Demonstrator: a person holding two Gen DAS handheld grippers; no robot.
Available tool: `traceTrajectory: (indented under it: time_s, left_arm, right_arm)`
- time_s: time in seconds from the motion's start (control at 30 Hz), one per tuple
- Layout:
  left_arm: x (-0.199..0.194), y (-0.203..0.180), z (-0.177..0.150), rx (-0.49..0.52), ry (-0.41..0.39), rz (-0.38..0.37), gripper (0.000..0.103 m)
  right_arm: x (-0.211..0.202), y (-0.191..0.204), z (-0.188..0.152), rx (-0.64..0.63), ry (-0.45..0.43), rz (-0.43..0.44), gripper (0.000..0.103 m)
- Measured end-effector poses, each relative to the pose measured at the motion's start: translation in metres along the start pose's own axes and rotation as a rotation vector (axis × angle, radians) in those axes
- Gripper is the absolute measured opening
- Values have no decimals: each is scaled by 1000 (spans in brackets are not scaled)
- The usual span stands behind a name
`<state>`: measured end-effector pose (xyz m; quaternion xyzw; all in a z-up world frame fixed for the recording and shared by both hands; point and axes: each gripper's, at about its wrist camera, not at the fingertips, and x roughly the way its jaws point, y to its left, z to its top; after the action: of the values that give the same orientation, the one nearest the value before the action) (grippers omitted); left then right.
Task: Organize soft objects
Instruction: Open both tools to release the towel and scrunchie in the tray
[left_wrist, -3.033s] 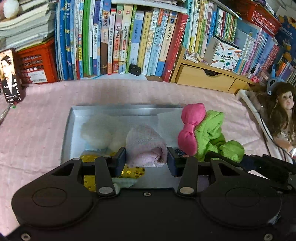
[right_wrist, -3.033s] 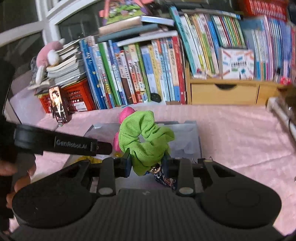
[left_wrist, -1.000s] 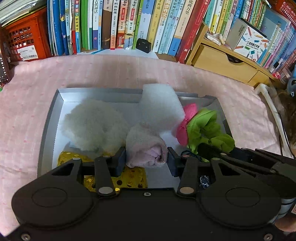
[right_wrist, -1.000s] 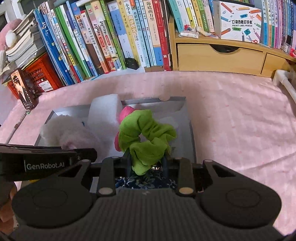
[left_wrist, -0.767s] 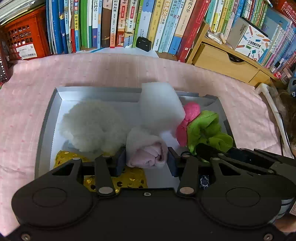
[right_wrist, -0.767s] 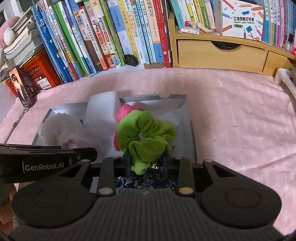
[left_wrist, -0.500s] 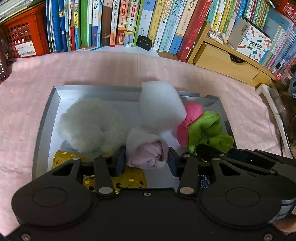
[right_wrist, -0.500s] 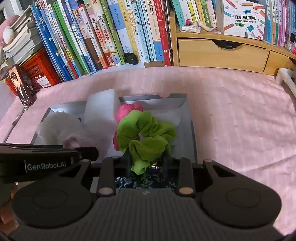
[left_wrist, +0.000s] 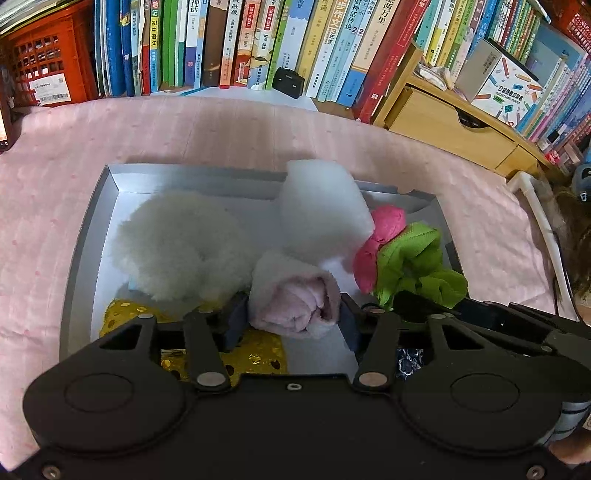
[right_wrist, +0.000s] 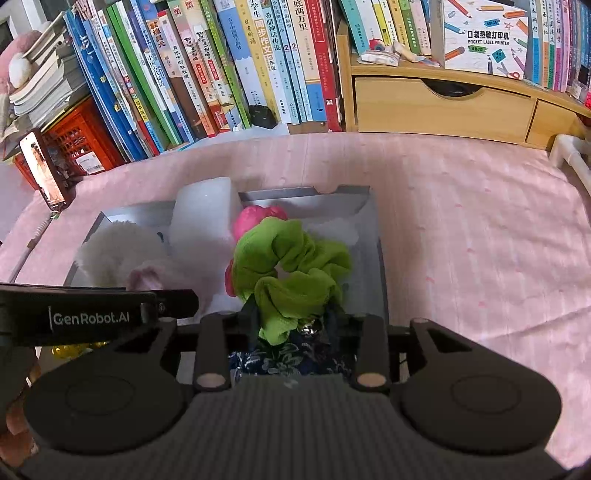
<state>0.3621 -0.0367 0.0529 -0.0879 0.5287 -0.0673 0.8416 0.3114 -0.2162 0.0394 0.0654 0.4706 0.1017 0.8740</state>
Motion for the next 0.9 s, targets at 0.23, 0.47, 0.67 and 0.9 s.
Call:
traceTrajectory:
  time_s: [0.23, 0.47, 0.67, 0.9]
  left_arm:
    - [-2, 6, 0, -28, 14, -25, 63]
    - [-9, 8, -1, -35, 17, -17, 72]
    - [-15, 13, -3, -46, 21, -25, 75]
    - [-24, 17, -6, -50, 19, -34, 75]
  right_arm:
    - [-2, -6, -1, 37, -9, 6, 57]
    - [-9, -8, -1, 45, -15, 14, 59]
    - [-15, -5, -2, 44, -20, 14, 63]
    - [-21, -1, -4, 39, -29, 9, 67]
